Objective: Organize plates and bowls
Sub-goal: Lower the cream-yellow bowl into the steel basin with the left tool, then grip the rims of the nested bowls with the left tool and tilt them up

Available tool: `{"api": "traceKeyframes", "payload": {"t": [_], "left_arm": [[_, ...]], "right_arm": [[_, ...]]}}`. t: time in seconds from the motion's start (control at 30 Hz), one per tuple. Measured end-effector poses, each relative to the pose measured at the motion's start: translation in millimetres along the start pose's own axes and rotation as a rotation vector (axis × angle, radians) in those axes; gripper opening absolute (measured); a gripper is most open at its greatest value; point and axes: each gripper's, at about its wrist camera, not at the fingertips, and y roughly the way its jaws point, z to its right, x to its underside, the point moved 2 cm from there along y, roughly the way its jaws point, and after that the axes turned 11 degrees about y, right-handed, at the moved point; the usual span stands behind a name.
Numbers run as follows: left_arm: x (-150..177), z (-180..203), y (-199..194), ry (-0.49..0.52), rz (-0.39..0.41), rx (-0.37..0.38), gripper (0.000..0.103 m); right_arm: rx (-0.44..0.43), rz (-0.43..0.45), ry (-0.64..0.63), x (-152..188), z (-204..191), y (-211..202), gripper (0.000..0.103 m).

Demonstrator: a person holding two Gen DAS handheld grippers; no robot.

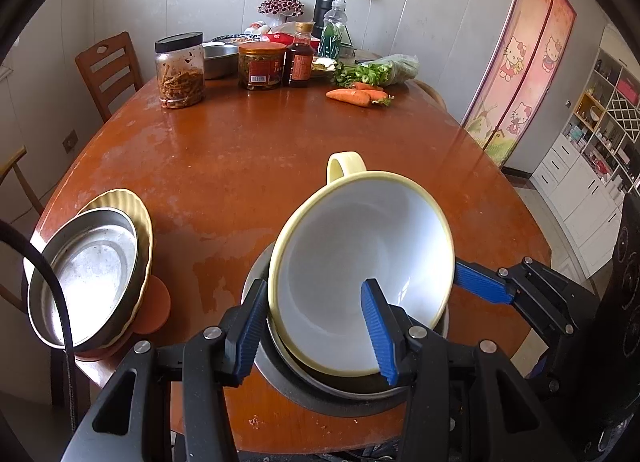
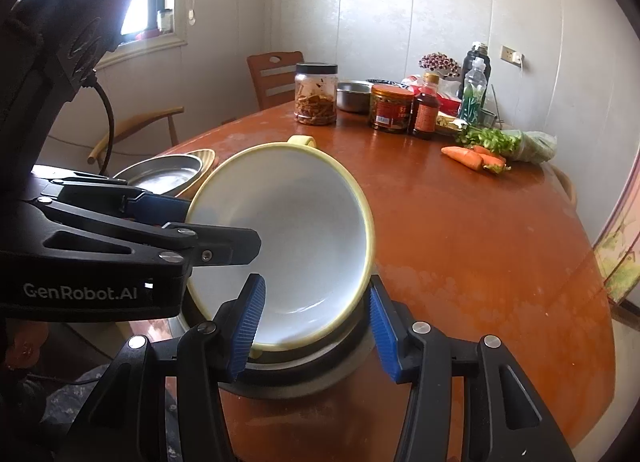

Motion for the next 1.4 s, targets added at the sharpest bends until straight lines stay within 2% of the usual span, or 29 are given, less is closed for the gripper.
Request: {"api": "traceKeyframes", "payload": {"t": [0.87, 1.4], "left_arm": [[2.1, 0.9, -7.4, -0.01, 0.015, -0.005, 0.048], [1.3, -2.4, -23.0, -0.022, 0.039, -0.045, 0.056]], "right_arm": [[-0.018, -0.015, 0.039, 1.7, 4.7, -4.1, 0.056], [-0.019, 0.018, 0.067, -0.6, 9.5, -17.4, 0.066]]}}
